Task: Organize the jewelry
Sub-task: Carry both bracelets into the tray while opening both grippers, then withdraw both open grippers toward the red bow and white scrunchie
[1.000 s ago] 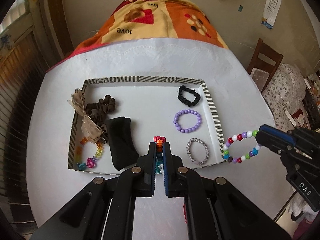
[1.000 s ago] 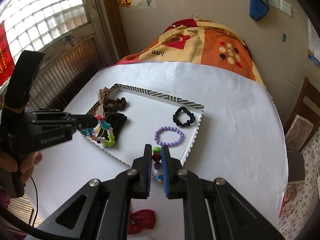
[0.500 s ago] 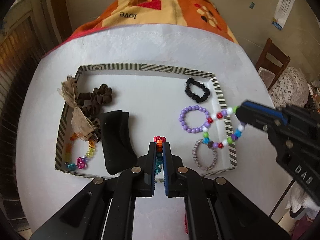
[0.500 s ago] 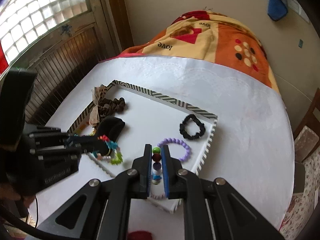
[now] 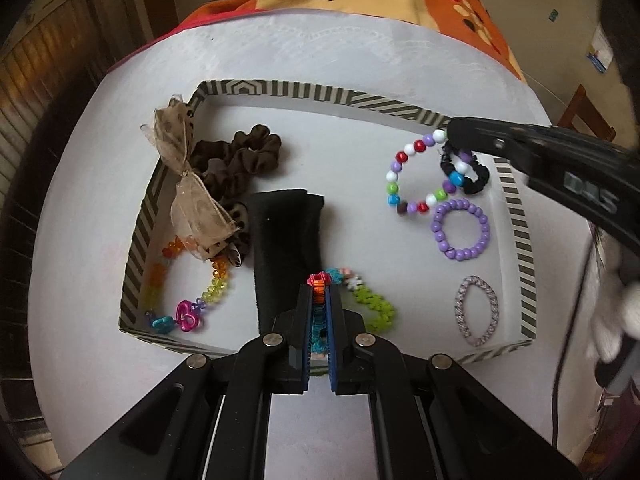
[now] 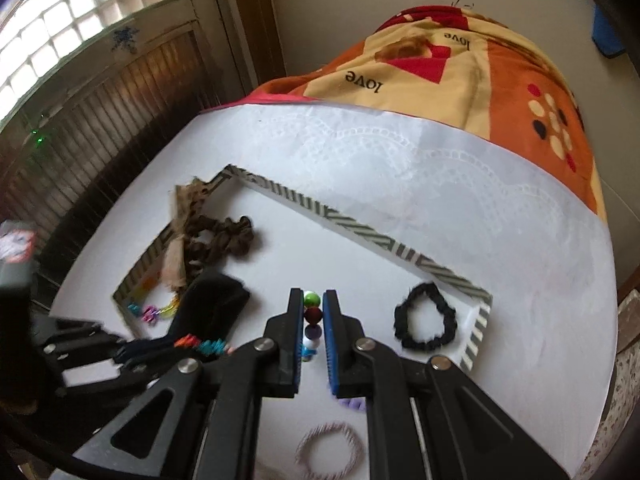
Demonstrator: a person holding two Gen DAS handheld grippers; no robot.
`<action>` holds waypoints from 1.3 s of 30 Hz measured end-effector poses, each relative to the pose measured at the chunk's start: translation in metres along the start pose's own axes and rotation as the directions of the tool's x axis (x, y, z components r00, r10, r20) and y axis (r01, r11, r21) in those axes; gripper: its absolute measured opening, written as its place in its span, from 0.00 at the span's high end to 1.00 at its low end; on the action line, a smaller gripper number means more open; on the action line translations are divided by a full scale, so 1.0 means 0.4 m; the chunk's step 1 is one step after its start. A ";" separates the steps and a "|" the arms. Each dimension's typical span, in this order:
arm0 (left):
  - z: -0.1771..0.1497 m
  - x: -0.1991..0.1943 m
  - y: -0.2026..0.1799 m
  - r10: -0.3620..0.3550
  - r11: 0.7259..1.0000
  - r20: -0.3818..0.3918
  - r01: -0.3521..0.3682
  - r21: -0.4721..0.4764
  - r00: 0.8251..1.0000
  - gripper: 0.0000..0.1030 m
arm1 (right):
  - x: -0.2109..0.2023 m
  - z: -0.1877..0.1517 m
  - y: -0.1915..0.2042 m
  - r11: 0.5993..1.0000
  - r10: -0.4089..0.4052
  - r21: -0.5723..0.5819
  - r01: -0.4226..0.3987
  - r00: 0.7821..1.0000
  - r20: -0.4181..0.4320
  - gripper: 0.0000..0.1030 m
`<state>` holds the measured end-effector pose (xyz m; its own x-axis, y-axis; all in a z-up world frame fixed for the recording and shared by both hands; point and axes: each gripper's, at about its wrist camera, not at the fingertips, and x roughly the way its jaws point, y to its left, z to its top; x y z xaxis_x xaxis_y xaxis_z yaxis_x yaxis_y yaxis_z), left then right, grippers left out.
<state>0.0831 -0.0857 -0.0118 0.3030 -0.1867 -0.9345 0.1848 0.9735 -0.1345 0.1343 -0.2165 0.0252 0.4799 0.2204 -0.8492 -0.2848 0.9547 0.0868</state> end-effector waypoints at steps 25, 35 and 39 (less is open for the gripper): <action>-0.009 0.003 -0.026 0.062 0.998 0.037 -0.062 -0.007 0.997 0.76 | 0.014 -0.077 -0.076 0.988 -0.040 0.146 0.041 0.999 -0.013 0.58; -0.062 -0.083 -0.034 0.072 0.997 0.091 -0.069 -0.036 0.993 0.75 | -0.150 -0.191 -0.032 0.976 -0.058 0.214 0.048 0.998 0.039 0.53; -0.093 -0.113 -0.035 0.063 0.997 0.098 -0.058 -0.043 0.993 0.75 | -0.207 -0.237 -0.005 0.972 -0.073 0.230 0.058 0.996 0.058 0.50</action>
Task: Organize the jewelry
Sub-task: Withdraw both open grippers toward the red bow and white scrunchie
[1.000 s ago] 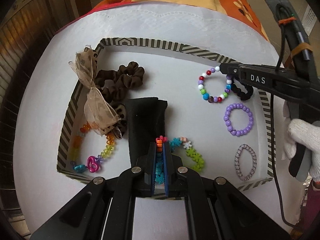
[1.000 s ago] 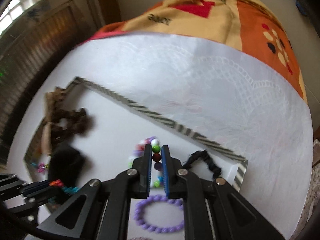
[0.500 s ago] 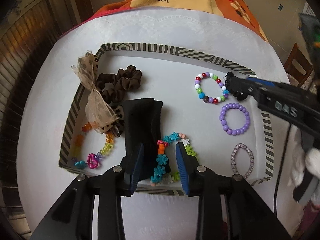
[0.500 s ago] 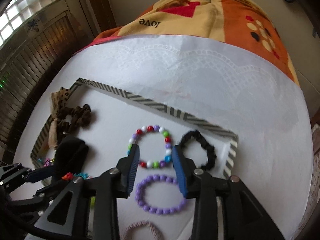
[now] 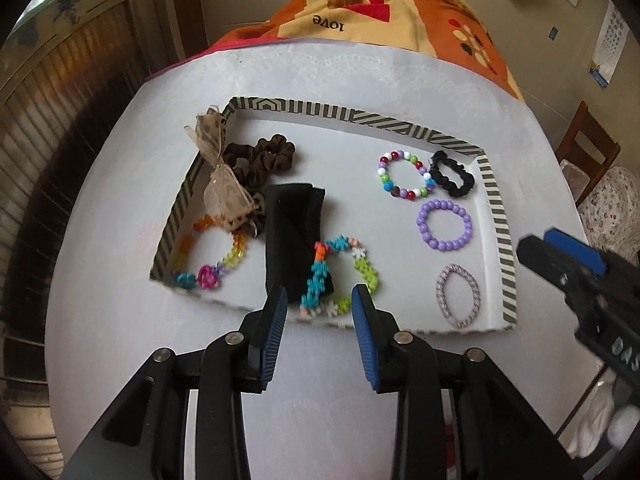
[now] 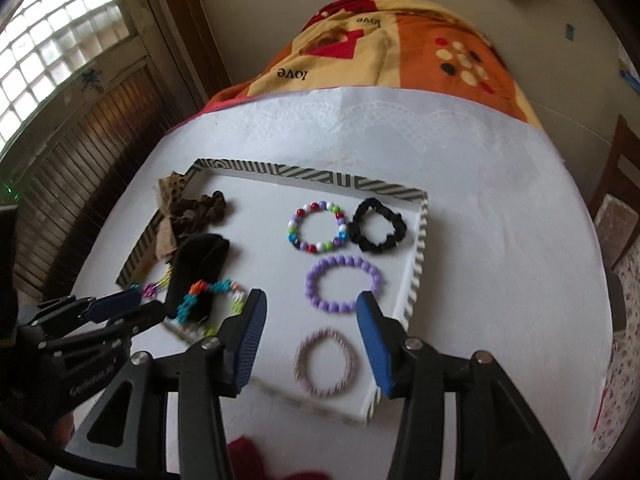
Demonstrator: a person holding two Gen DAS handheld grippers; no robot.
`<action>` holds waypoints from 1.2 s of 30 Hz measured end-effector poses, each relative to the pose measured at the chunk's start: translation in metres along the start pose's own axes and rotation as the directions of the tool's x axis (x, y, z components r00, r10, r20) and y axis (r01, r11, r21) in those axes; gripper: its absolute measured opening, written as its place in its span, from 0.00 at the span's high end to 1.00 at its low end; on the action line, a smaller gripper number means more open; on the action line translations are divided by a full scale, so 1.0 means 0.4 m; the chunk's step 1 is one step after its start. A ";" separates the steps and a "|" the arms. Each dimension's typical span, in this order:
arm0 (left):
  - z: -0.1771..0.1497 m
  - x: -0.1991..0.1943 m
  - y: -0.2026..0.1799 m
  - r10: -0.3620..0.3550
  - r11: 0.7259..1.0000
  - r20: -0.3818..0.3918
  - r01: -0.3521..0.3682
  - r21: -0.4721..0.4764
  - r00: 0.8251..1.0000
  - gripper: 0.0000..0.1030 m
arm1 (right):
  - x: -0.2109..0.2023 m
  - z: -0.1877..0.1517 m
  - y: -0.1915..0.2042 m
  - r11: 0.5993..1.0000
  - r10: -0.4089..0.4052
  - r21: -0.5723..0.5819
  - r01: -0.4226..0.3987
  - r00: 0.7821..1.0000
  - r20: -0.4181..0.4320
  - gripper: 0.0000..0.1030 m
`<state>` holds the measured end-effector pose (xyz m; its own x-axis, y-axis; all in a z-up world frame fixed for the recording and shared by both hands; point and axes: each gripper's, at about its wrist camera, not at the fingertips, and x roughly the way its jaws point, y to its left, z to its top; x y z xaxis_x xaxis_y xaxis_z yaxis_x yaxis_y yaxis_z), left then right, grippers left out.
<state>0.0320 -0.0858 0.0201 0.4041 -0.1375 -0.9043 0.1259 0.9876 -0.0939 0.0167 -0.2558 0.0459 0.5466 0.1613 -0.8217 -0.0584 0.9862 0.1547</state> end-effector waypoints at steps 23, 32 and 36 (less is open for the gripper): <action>-0.173 -0.160 -0.080 -0.020 0.989 0.094 0.006 0.148 0.995 0.75 | -0.232 -0.248 0.018 0.995 -0.069 0.072 0.065 0.997 0.043 0.44; -0.207 -0.193 -0.099 -0.035 0.982 0.118 0.012 0.190 0.992 0.75 | -0.279 -0.306 0.012 0.991 -0.098 0.101 0.092 0.994 0.053 0.42; -0.216 -0.201 -0.109 -0.039 0.979 0.122 0.014 0.204 0.992 0.75 | -0.291 -0.323 0.012 0.989 -0.103 0.109 0.097 0.993 0.050 0.41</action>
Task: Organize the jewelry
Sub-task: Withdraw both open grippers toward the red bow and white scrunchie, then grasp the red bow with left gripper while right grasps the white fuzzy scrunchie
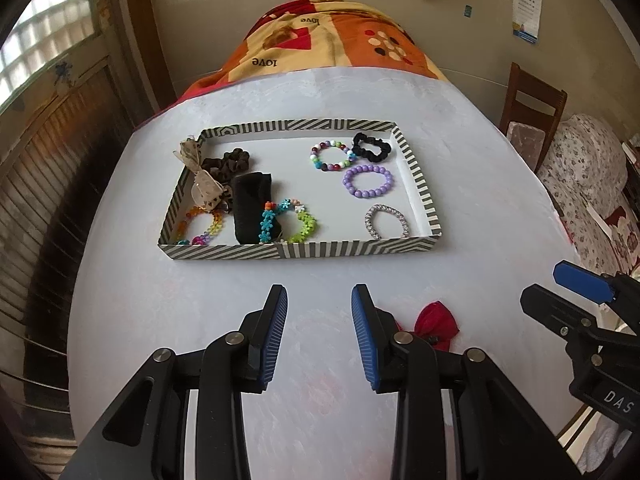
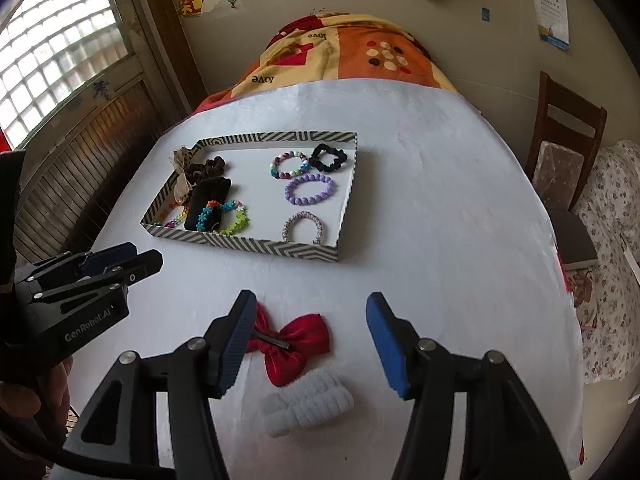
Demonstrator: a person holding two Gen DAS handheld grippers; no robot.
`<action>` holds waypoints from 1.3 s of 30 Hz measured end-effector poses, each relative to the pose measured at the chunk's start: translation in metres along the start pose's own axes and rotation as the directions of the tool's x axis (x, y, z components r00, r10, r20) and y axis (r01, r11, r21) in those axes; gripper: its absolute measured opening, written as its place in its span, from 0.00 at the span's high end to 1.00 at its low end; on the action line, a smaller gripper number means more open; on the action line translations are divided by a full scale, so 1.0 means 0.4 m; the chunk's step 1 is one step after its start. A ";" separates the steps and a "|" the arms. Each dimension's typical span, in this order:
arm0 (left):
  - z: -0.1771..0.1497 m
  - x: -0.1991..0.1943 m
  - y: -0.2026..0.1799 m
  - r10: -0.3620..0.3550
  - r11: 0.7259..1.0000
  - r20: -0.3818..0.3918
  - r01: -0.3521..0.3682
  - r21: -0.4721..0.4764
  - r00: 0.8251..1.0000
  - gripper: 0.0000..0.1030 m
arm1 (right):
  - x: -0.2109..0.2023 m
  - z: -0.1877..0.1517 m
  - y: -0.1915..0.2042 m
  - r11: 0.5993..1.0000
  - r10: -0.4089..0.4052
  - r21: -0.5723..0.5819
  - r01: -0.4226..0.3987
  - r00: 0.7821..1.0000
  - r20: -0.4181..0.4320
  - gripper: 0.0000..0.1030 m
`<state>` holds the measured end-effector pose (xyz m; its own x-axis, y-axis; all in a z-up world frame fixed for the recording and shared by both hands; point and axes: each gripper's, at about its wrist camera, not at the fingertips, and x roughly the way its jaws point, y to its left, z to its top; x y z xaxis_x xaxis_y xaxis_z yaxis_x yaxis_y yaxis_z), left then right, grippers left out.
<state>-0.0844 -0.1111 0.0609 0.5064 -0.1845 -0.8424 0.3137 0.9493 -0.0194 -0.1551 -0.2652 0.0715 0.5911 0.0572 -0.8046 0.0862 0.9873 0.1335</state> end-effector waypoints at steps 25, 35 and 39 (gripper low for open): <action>-0.025 0.062 0.014 -0.114 0.992 -0.116 0.106 -0.067 0.987 0.75 | 0.036 -0.086 -0.069 0.999 -0.016 0.031 0.020 0.994 -0.107 0.39; -0.053 0.149 0.001 -0.283 0.956 -0.238 0.252 -0.152 0.929 0.75 | 0.119 -0.155 -0.071 0.998 0.042 0.052 -0.031 0.972 -0.229 0.39; -0.054 0.172 -0.048 -0.293 0.955 -0.288 0.293 -0.044 0.912 0.75 | 0.134 -0.167 -0.072 0.998 0.053 0.046 -0.042 0.965 -0.255 0.39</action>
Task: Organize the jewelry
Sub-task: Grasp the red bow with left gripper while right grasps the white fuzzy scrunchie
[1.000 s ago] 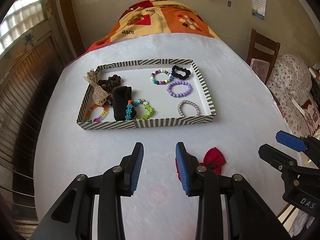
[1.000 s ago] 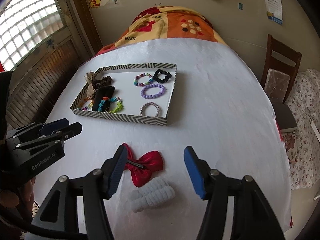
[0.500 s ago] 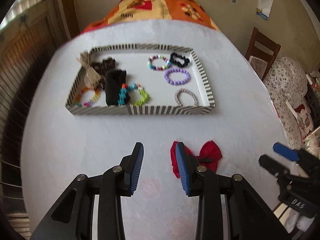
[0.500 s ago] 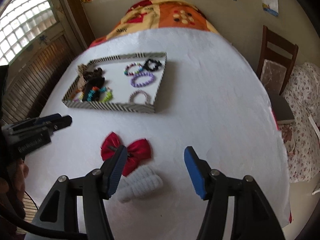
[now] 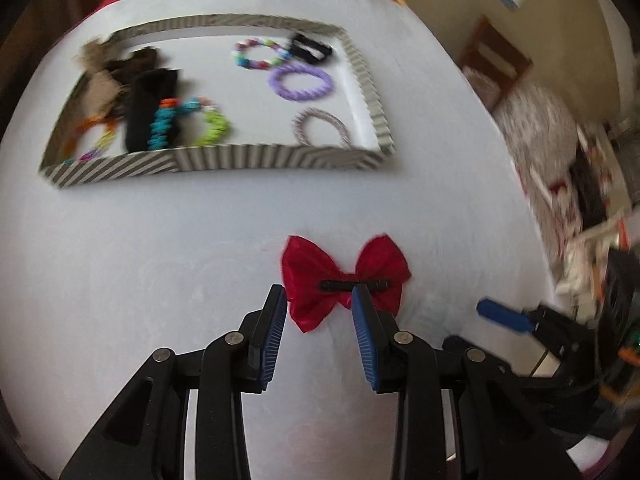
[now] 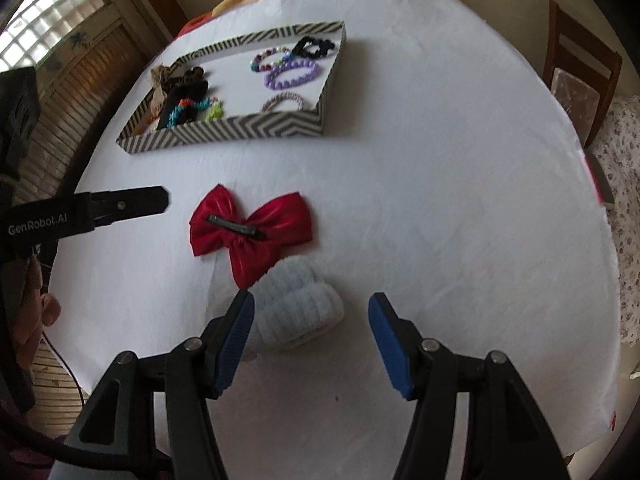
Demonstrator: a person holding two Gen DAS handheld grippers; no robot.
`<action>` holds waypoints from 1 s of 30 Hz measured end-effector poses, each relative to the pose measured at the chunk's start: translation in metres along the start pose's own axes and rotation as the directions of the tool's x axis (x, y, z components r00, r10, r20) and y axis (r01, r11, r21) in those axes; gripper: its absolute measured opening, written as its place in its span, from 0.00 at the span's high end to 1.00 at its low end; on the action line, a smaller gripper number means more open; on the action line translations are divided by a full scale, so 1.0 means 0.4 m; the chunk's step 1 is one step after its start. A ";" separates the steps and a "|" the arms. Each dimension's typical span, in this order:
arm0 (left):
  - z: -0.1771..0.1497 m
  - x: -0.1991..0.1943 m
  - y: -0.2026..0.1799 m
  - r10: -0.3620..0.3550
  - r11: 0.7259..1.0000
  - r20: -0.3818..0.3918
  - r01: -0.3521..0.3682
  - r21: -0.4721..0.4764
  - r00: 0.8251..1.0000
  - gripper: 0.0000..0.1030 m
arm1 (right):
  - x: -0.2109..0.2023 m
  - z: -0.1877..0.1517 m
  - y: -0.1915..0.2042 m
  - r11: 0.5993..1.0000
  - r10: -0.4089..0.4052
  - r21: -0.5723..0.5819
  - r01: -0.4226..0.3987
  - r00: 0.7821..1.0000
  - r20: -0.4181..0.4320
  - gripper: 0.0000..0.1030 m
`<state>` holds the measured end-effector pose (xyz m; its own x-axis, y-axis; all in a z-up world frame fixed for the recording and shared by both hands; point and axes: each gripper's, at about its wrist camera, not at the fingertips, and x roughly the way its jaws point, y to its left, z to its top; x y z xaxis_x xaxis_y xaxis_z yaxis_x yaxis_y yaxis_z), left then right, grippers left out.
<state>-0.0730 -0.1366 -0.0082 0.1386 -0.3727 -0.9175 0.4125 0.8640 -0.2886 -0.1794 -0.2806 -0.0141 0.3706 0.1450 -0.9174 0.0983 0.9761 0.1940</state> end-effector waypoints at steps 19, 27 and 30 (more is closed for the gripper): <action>0.029 0.071 -0.099 -0.004 0.795 -0.148 0.093 0.599 0.989 0.73 | 0.017 0.008 -0.057 0.994 0.084 0.066 -0.082 0.996 -0.038 0.39; 0.031 0.137 -0.142 0.030 0.693 -0.219 0.137 0.708 0.975 0.69 | 0.007 0.011 -0.063 0.994 0.071 0.088 -0.067 0.997 -0.042 0.39; 0.034 0.154 -0.147 0.030 0.693 -0.222 0.140 0.707 0.975 0.69 | 0.012 0.010 -0.058 0.994 0.070 0.093 -0.065 0.997 -0.046 0.39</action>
<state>-0.0766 -0.2150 -0.0441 -0.0521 -0.2625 -0.9635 0.9418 0.3079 -0.1349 -0.1764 -0.3033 -0.0215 0.3336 0.2199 -0.9167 0.1594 0.9453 0.2847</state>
